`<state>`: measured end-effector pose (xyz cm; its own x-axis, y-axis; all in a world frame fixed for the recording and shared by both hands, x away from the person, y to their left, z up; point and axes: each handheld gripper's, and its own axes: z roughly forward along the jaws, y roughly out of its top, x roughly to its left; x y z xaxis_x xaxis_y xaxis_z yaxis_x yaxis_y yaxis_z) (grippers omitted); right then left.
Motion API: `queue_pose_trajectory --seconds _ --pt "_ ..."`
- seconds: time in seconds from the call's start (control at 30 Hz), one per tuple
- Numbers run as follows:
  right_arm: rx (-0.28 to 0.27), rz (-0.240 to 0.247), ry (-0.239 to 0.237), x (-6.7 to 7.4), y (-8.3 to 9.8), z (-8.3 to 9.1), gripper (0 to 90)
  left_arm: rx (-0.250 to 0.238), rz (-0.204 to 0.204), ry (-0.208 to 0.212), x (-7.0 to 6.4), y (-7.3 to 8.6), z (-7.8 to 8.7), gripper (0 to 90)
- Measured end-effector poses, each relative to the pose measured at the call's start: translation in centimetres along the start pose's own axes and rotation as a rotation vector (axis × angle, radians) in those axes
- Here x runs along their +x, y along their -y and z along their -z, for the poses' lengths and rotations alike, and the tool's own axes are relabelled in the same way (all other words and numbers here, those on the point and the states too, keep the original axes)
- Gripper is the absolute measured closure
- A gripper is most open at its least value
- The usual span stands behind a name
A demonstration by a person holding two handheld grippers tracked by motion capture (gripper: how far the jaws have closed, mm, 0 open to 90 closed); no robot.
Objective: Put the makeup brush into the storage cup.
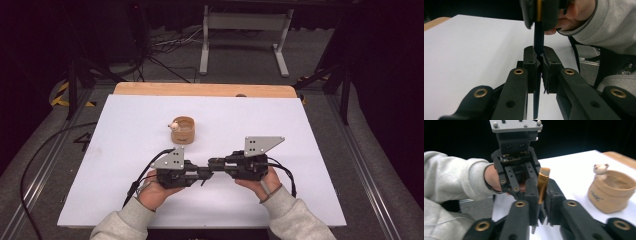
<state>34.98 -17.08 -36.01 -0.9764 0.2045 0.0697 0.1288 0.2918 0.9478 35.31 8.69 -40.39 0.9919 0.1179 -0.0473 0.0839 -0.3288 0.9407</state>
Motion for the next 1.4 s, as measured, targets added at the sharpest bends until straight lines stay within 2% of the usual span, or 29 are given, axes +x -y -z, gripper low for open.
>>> queue_pose_trajectory --seconds 0.13,0.2,0.37,0.57,0.7,0.77,0.83,0.93,1.03,1.07,1.13,1.17,1.2,1.3,1.4 --pt "-0.034 0.01 0.037 0.2 -0.2 0.5 64.8 -0.027 0.011 -0.015 0.4 -0.1 0.5 82.4" --pt "-0.047 0.004 0.058 0.1 -0.3 0.8 58.5 -0.045 0.014 -0.037 0.6 -0.2 0.8 82.4" --pt "-0.054 0.003 0.098 0.0 -0.1 1.5 47.1 -0.053 0.041 -0.075 1.2 -0.7 1.4 82.4" --pt "-0.067 0.005 0.135 0.0 0.4 2.4 38.1 -0.077 0.086 -0.143 2.2 -1.4 2.2 82.1" --pt "-0.079 -0.002 0.17 -0.1 0.7 3.3 34.0 -0.073 0.09 -0.201 2.9 -2.1 2.7 82.1" --pt "-0.084 -0.011 0.189 -0.2 1.0 3.7 28.7 -0.073 0.077 -0.223 3.2 -2.3 2.8 82.1" --pt "-0.082 -0.017 0.211 -0.3 1.1 3.9 22.3 -0.076 0.089 -0.24 3.5 -2.5 3.0 82.1" --pt "-0.09 -0.019 0.23 -0.4 1.3 4.2 19.3 -0.081 0.084 -0.254 3.9 -2.8 3.3 82.1" --pt "-0.111 -0.007 0.269 -0.4 1.7 4.8 16.1 -0.092 0.089 -0.28 4.7 -3.3 3.8 82.1" --pt "-0.116 -0.006 0.27 -0.4 1.8 4.9 15.3 -0.097 0.104 -0.285 4.8 -3.4 3.9 82.1" --pt "-0.125 -0.002 0.281 -0.3 2.0 5.1 13.0 -0.091 0.1 -0.321 5.4 -3.7 4.0 82.1" --pt "-0.125 -0.002 0.281 -0.3 2.0 5.1 13.0 -0.091 0.1 -0.321 5.4 -3.7 4.0 82.1" --pt "-0.146 0.005 0.298 -0.3 2.2 5.4 10.1 -0.094 0.114 -0.348 5.7 -3.8 4.1 82.1" --pt "-0.163 -0.009 0.31 -0.4 2.4 5.7 8.7 -0.105 0.128 -0.369 6.2 -4.0 4.3 82.1" --pt "-0.157 -0.013 0.321 -0.5 2.6 5.9 7.6 -0.11 0.14 -0.397 6.7 -4.0 4.4 82.1"
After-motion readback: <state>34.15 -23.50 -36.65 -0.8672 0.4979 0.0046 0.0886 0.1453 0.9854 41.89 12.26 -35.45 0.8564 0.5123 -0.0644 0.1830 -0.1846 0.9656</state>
